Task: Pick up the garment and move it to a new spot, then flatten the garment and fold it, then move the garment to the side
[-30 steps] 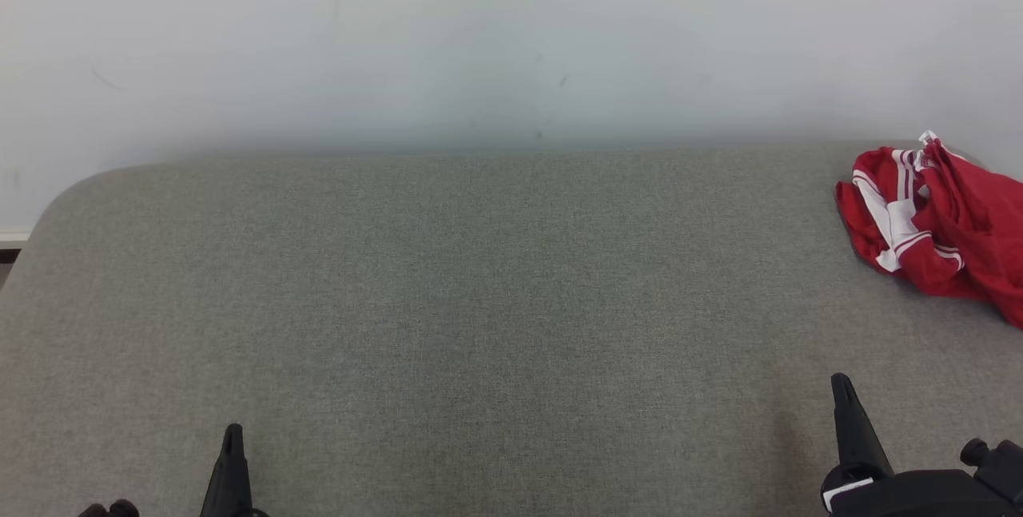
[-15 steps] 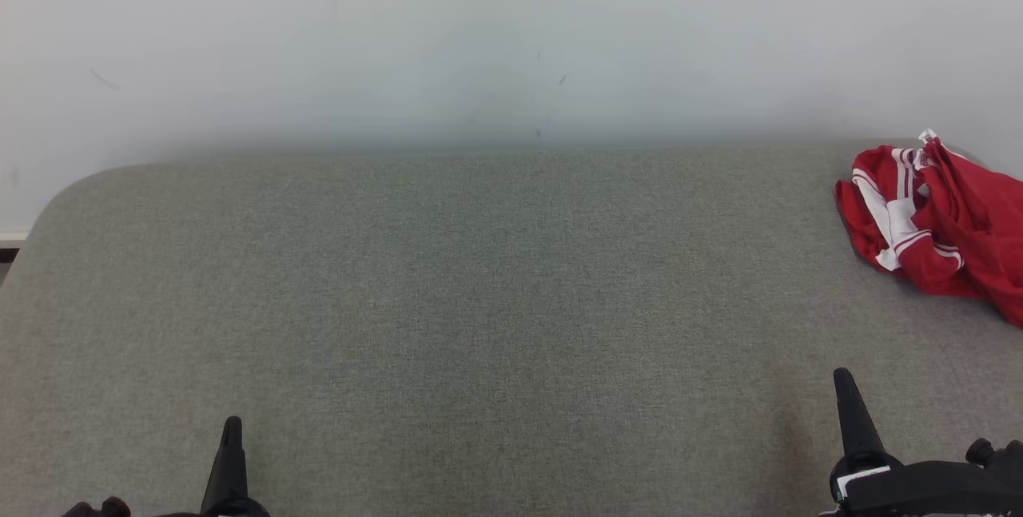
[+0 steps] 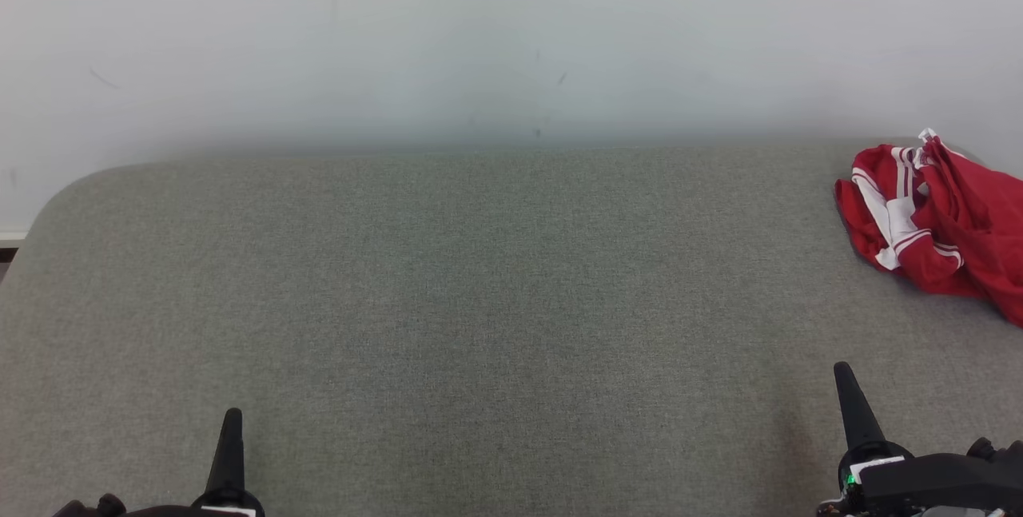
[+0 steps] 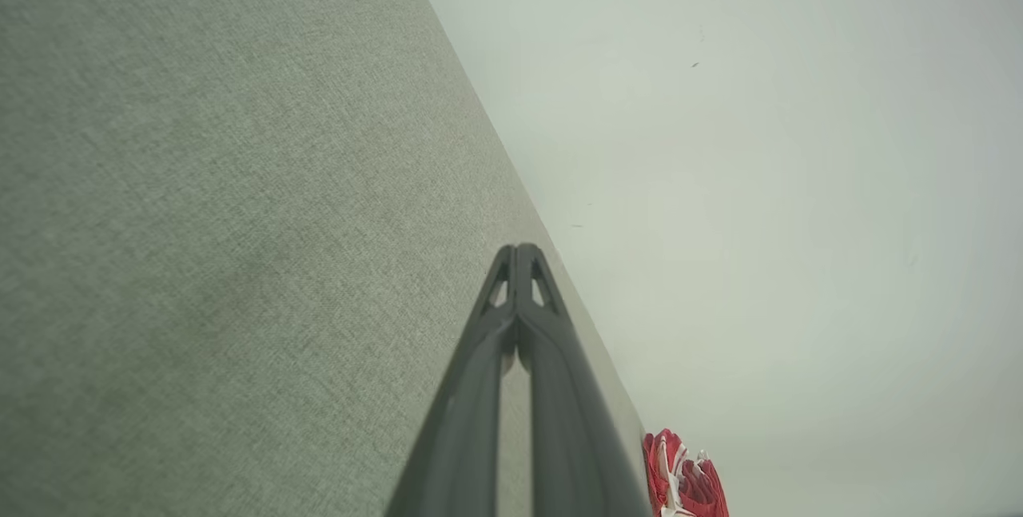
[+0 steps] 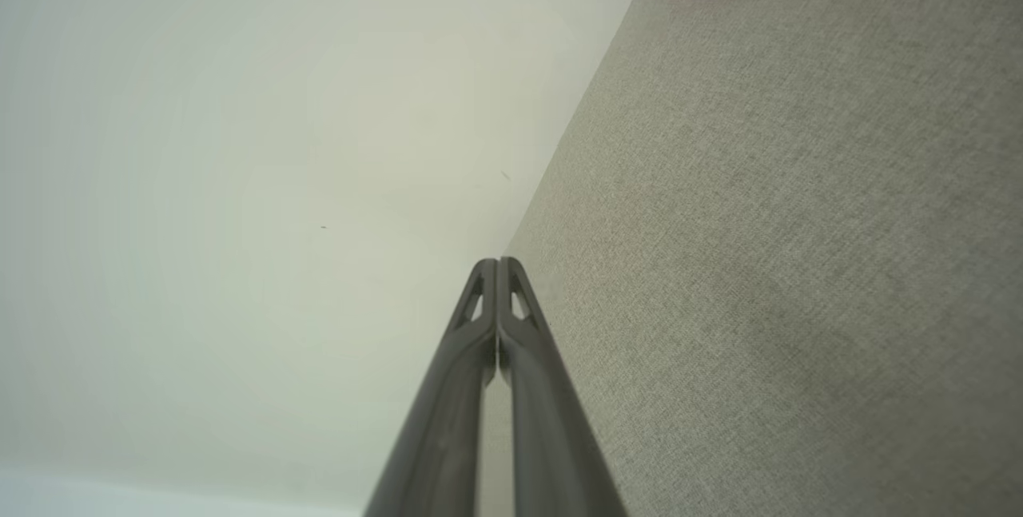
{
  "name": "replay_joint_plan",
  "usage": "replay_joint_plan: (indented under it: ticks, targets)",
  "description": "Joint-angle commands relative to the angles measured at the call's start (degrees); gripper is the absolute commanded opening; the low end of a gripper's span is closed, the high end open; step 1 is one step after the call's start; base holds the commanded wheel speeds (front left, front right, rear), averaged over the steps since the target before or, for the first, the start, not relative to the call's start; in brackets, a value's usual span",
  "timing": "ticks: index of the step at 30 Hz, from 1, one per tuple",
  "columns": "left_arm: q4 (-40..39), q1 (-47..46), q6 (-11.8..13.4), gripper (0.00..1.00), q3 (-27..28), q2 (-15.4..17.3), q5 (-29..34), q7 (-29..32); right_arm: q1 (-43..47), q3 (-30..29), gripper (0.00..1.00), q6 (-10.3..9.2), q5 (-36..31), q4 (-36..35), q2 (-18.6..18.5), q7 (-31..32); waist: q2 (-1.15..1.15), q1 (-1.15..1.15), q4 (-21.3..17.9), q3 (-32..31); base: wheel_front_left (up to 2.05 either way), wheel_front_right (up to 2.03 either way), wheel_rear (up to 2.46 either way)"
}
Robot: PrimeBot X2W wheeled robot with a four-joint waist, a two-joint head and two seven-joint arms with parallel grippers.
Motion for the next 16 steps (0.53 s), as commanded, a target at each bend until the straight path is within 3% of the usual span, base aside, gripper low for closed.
replay_joint_plan:
  ticks: [1,16]
  targets:
    - [-0.25,-1.25,-0.14,0.0,0.23,0.25,-1.69,0.27,-1.26,-0.29,0.0,-0.07,1.39,-0.25,0.09,0.22,0.0,0.0,0.0,0.01,0.0,0.0,0.0]
    - [0.15,-2.22,-0.33,0.0,0.72,0.26,-9.27,2.3,-2.19,-1.0,0.0,-0.08,8.67,0.55,0.34,1.86,0.0,0.0,-0.07,0.12,0.0,0.0,0.0]
